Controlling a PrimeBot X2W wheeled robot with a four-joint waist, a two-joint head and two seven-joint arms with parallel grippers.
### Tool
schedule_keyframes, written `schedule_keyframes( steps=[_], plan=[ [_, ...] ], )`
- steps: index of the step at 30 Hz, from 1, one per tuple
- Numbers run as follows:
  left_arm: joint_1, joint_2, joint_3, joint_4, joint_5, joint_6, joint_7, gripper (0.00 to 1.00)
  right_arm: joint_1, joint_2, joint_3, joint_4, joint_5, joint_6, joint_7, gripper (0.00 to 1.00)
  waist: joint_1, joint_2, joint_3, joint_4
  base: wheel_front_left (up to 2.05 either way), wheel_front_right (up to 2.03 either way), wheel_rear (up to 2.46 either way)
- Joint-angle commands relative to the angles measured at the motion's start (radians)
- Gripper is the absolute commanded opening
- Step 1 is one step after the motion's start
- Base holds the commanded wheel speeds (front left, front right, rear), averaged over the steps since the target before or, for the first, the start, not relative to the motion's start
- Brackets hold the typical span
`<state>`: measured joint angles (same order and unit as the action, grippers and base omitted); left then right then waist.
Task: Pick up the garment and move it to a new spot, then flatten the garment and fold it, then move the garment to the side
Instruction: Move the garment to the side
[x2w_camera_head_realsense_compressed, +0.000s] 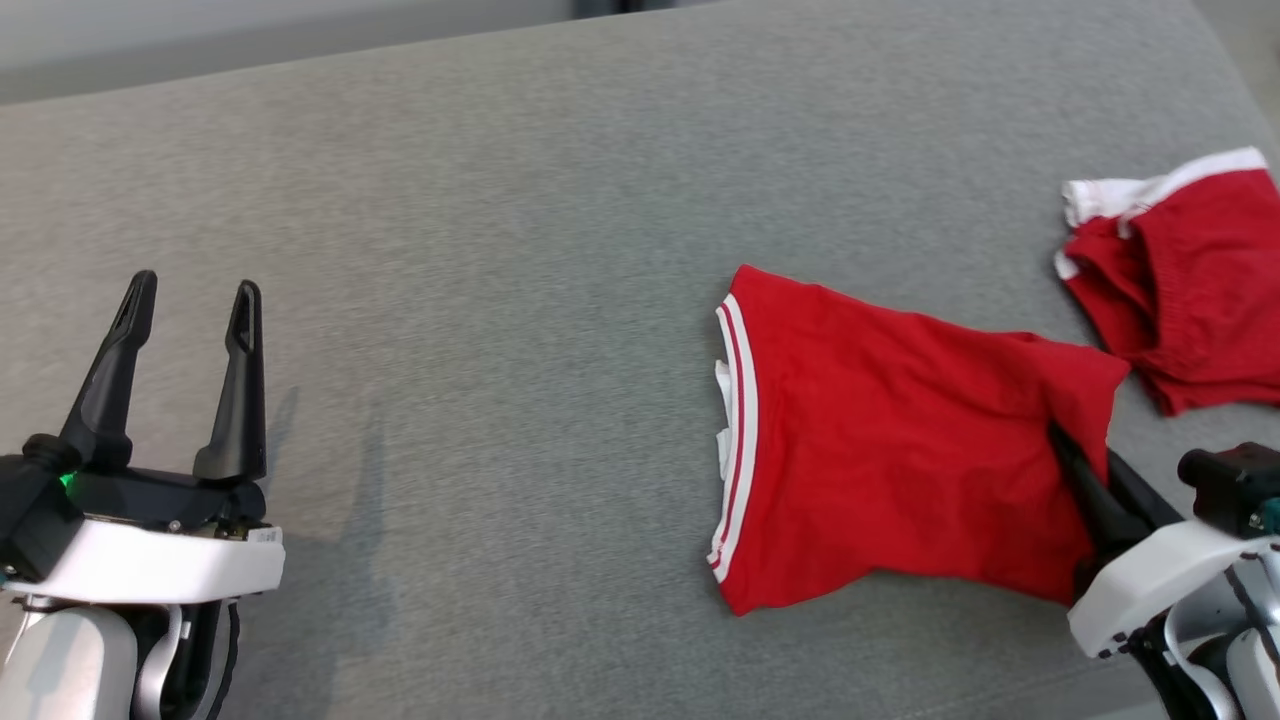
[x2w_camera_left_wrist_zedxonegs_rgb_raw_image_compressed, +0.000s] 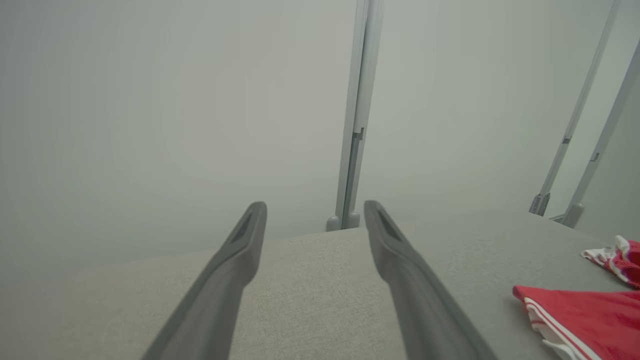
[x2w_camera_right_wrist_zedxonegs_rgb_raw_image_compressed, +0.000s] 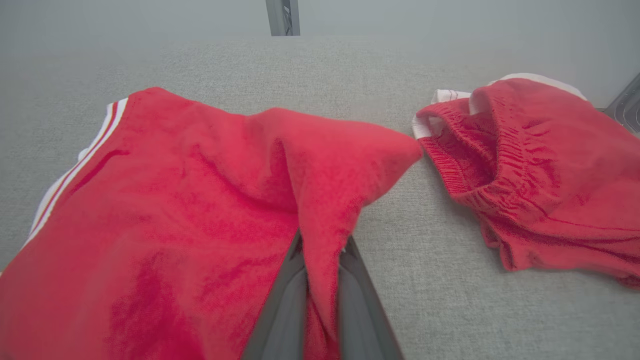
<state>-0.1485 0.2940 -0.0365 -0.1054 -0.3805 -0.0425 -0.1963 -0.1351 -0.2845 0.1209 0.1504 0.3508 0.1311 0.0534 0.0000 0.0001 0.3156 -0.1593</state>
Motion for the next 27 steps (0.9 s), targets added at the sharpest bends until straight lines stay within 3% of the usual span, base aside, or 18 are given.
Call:
schedule_keyframes(
  steps=[1, 9, 15, 24, 25, 26, 27],
  plan=[
    [-0.013, 0.008, 0.002, -0.006, 0.003, 0.001, 0.003, 1.00, -0.012, -0.004, -0.006, -0.004, -0.008, 0.000, -0.005, 0.00, 0.0000, -0.0001, 0.021, -0.059, 0.00, 0.00, 0.00],
    [-0.032, 0.050, 0.018, -0.059, 0.009, 0.008, 0.045, 1.00, -0.200, -0.038, 0.016, 0.043, -0.001, -0.001, -0.029, 0.00, 0.0000, -0.0001, 0.088, -0.157, 0.00, 0.00, 0.00],
    [-0.050, 0.087, 0.033, -0.096, 0.013, 0.012, 0.073, 1.00, -0.424, -0.134, 0.040, 0.143, 0.016, -0.001, -0.060, 0.00, 0.0000, -0.0001, 0.147, -0.204, 0.00, 0.00, 0.00],
    [-0.098, 0.111, 0.016, -0.132, 0.014, 0.001, 0.108, 1.00, -0.627, -0.227, -0.012, 0.417, 0.003, -0.001, -0.146, 0.00, 0.0000, -0.0001, 0.214, -0.191, 0.00, 0.00, 0.00],
    [-0.100, 0.111, 0.014, -0.130, 0.014, 0.001, 0.109, 1.00, -0.639, -0.233, -0.016, 0.444, -0.014, -0.001, -0.163, 0.11, 0.0000, -0.0001, 0.217, -0.189, 0.00, 0.00, 0.00],
    [-0.103, 0.111, 0.012, -0.128, 0.012, 0.000, 0.109, 1.00, -0.651, -0.230, -0.023, 0.470, -0.023, -0.001, -0.186, 0.42, 0.0000, -0.0001, 0.220, -0.186, 0.00, 0.00, 0.00],
    [-0.104, 0.111, 0.012, -0.126, 0.011, 0.000, 0.108, 1.00, -0.663, -0.228, -0.032, 0.494, -0.037, -0.001, -0.213, 1.00, 0.0000, -0.0001, 0.222, -0.183, 0.00, 0.00, 0.00]
  ],
)
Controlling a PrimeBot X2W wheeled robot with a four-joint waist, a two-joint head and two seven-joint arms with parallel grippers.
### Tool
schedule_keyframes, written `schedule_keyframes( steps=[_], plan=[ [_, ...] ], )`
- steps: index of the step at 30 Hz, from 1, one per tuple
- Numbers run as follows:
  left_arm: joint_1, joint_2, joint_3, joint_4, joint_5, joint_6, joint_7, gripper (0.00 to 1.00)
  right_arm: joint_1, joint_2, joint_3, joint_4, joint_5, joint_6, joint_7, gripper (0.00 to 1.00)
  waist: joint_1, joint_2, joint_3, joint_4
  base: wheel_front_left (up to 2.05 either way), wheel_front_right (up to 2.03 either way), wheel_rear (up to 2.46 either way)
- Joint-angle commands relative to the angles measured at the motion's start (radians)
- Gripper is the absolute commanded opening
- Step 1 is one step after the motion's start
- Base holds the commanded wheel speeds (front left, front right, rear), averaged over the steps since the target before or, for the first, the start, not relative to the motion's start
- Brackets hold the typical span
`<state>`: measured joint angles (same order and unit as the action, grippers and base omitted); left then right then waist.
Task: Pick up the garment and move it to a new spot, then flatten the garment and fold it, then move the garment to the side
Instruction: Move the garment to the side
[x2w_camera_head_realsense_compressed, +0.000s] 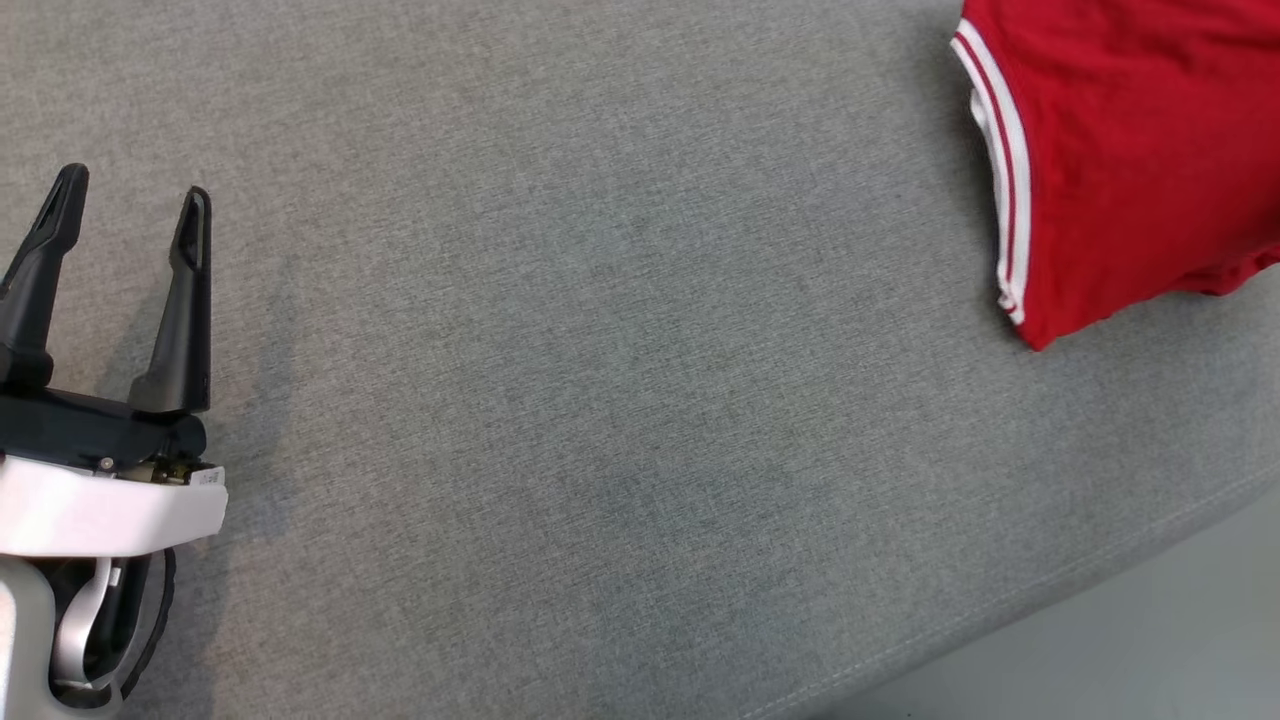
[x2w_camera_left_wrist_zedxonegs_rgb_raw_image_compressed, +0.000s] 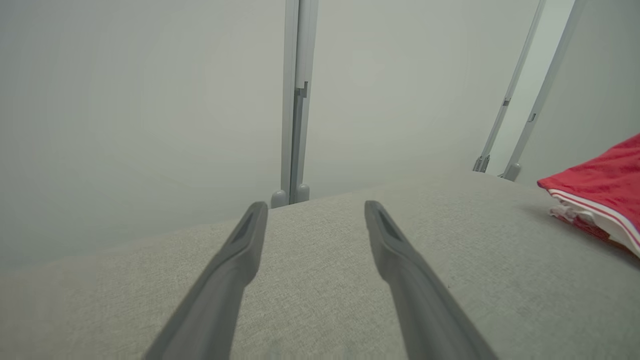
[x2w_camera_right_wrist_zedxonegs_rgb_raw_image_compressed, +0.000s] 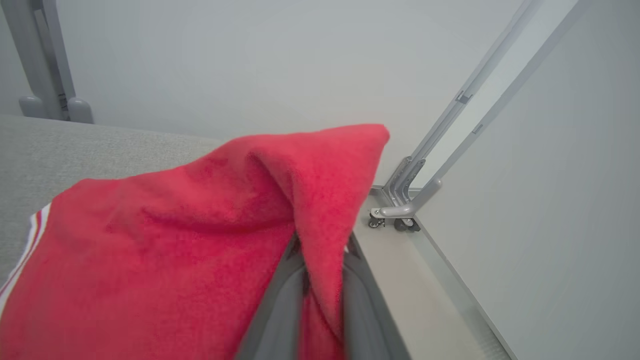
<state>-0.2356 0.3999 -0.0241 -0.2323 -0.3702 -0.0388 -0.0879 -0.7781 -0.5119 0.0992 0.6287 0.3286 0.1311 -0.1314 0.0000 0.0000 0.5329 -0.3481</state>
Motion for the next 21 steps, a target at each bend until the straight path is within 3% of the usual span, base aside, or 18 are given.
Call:
schedule_keyframes(
  steps=[1, 10, 14, 21],
  plan=[
    [-0.017, 0.005, 0.000, 0.003, 0.000, -0.002, -0.002, 1.00, -0.031, 0.002, -0.018, 0.037, -0.029, -0.001, -0.058, 1.00, 0.0000, 0.0000, 0.006, 0.007, 0.00, 0.00, 0.00],
    [-0.023, -0.002, -0.007, 0.029, -0.010, -0.002, -0.023, 1.00, -0.026, 0.069, -0.103, 0.124, -0.078, -0.001, -0.136, 1.00, 0.0000, 0.0000, -0.005, 0.033, 0.00, 0.00, 0.00],
    [-0.008, -0.011, -0.005, 0.050, -0.017, 0.004, -0.040, 1.00, 0.018, 0.110, -0.132, 0.050, -0.063, -0.001, -0.136, 1.00, 0.0000, 0.0000, -0.036, 0.046, 0.00, 0.00, 0.00],
    [0.043, -0.046, 0.006, 0.098, -0.036, 0.025, -0.090, 1.00, 0.228, 0.235, -0.189, -0.205, -0.074, -0.001, -0.136, 1.00, 0.0000, 0.0000, -0.142, 0.087, 0.00, 0.00, 0.00]
  ],
)
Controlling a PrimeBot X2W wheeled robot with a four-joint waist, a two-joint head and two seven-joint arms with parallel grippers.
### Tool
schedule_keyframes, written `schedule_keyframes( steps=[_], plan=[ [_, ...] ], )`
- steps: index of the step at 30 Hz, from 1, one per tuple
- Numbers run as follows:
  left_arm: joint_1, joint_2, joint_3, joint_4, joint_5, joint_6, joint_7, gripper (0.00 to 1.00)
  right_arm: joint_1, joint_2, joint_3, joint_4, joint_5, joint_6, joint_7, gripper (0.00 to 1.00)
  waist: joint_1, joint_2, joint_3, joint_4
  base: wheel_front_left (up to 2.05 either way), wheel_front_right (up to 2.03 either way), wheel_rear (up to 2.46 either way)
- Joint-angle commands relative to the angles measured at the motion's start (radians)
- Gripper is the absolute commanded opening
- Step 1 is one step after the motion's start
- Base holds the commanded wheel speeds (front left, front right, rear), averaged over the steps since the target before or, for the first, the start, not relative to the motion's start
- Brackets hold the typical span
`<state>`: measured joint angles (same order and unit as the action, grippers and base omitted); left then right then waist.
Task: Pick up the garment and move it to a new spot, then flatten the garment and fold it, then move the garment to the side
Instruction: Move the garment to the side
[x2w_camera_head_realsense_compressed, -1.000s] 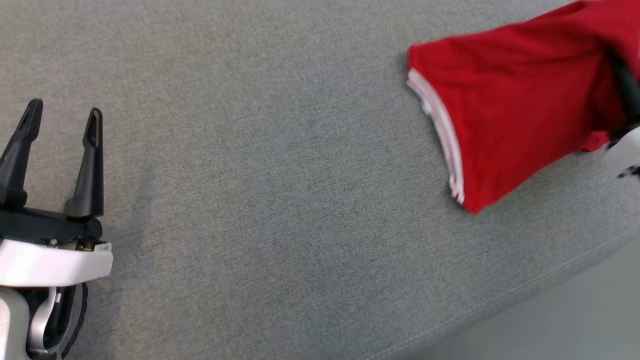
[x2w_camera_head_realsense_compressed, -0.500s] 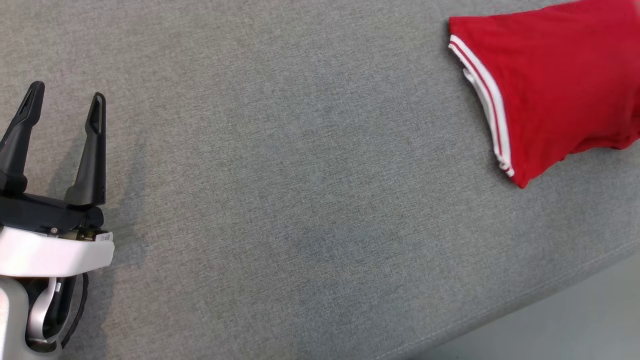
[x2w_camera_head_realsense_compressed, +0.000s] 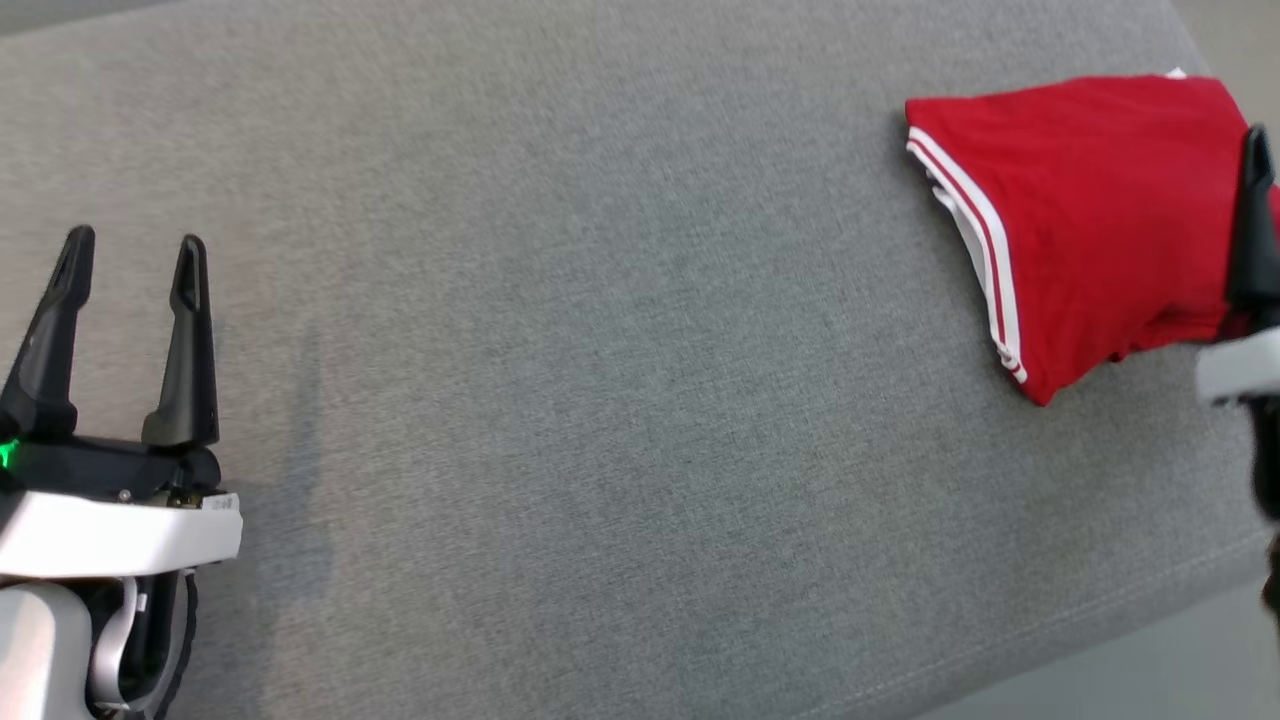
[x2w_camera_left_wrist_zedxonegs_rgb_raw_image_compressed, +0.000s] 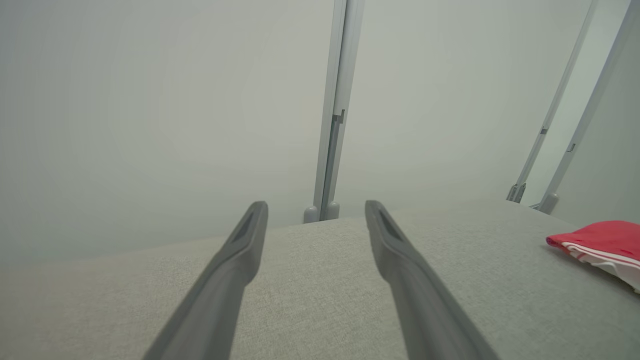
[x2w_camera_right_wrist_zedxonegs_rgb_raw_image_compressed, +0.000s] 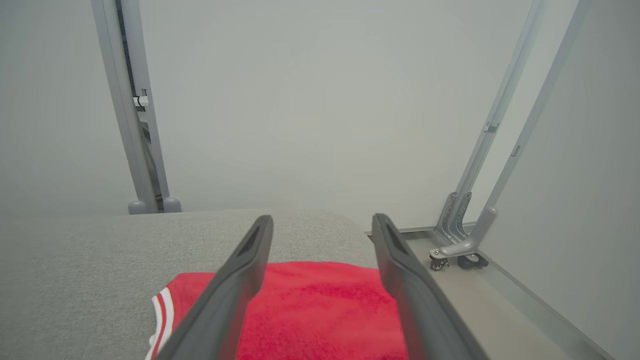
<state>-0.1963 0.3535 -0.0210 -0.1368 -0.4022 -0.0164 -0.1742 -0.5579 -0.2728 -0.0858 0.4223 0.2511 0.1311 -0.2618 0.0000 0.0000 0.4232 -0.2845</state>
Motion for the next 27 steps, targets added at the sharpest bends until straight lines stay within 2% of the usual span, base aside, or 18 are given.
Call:
schedule_keyframes(
  steps=[1, 7, 13, 21, 27],
  plan=[
    [0.011, -0.004, 0.004, 0.009, -0.006, 0.005, -0.009, 1.00, 0.044, 0.013, 0.000, -0.032, -0.007, 0.000, -0.005, 1.00, 0.0000, 0.0000, -0.046, 0.032, 0.00, 0.00, 0.00],
    [0.066, -0.039, -0.006, 0.051, -0.008, 0.020, -0.038, 1.00, 0.229, 0.095, 0.019, -0.216, -0.041, 0.000, 0.024, 1.00, 0.0000, 0.0000, -0.145, 0.111, 0.00, 0.00, 0.00],
    [0.146, -0.050, -0.008, 0.078, -0.011, 0.037, -0.043, 1.00, 0.380, 0.142, 0.045, -0.374, -0.071, 0.000, 0.104, 1.00, 0.0000, 0.0000, -0.226, 0.184, 0.00, 0.00, 0.00],
    [0.241, -0.057, 0.004, 0.079, -0.026, 0.061, -0.037, 1.00, 0.491, 0.158, 0.071, -0.458, -0.078, 0.000, 0.183, 1.00, 0.0000, 0.0000, -0.310, 0.240, 0.00, 0.00, 0.00],
    [0.290, -0.059, -0.004, 0.075, -0.027, 0.071, -0.026, 1.00, 0.553, 0.162, 0.062, -0.485, -0.078, 0.000, 0.216, 1.00, 0.0000, 0.0000, -0.370, 0.254, 0.00, 0.00, 0.00]
  ],
)
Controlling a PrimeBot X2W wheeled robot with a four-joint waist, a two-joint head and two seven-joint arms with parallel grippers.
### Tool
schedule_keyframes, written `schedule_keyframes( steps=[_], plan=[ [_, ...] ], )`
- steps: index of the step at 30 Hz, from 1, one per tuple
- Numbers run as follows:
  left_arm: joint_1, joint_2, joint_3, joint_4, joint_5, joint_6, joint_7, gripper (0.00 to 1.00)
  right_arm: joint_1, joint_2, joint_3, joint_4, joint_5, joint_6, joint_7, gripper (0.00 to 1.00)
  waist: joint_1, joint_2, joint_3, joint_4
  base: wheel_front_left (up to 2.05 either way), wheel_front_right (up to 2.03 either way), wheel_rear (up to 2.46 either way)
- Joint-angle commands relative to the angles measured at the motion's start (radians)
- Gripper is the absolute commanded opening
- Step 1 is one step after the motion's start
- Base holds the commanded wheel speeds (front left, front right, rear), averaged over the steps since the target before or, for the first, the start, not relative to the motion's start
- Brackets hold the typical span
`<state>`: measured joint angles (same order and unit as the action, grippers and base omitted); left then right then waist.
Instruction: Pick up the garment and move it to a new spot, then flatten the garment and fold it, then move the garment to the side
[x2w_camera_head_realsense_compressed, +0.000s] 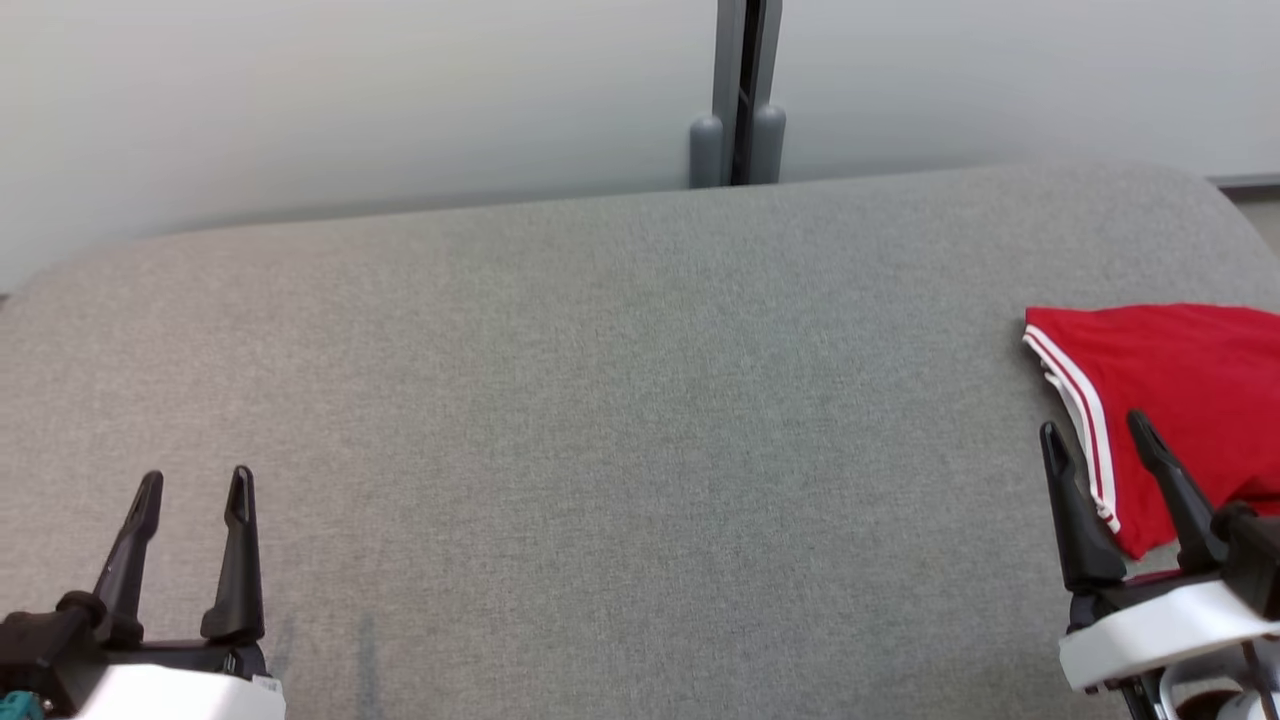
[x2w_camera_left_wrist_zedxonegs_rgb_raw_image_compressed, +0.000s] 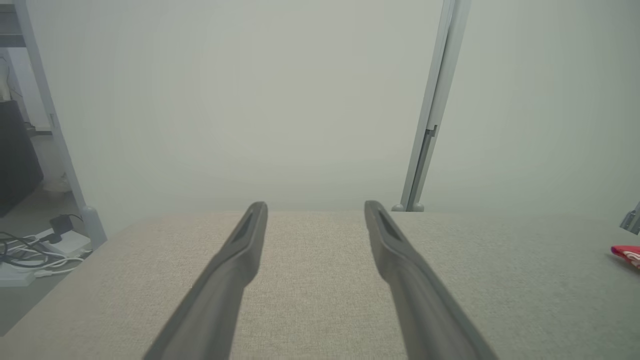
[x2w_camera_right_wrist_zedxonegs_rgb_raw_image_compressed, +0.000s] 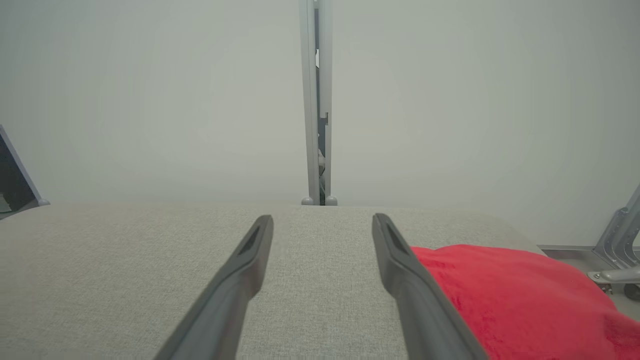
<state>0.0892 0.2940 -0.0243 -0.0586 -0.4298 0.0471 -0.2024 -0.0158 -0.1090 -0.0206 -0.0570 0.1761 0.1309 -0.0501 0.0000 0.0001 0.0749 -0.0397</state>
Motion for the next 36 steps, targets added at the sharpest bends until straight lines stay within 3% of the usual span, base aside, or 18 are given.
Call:
schedule_keyframes(
  steps=[1, 17, 36],
  plan=[
    [0.013, 0.001, -0.002, -0.005, 0.001, 0.008, 0.004, 1.00, 0.022, 0.000, -0.008, -0.010, -0.002, 0.000, 0.009, 1.00, 0.0000, -0.0001, -0.031, 0.010, 0.00, 0.00, 0.00],
    [0.085, 0.009, -0.028, -0.040, -0.001, 0.023, 0.049, 1.00, 0.127, 0.010, -0.047, -0.057, 0.022, 0.000, 0.060, 1.00, 0.0000, -0.0001, -0.101, 0.013, 0.00, 0.00, 0.00],
    [0.078, 0.017, -0.043, -0.053, -0.011, 0.034, 0.066, 1.00, 0.131, 0.019, -0.059, -0.075, 0.030, 0.000, 0.069, 1.00, 0.0000, -0.0001, -0.108, 0.019, 0.00, 0.00, 0.00]
  ],
)
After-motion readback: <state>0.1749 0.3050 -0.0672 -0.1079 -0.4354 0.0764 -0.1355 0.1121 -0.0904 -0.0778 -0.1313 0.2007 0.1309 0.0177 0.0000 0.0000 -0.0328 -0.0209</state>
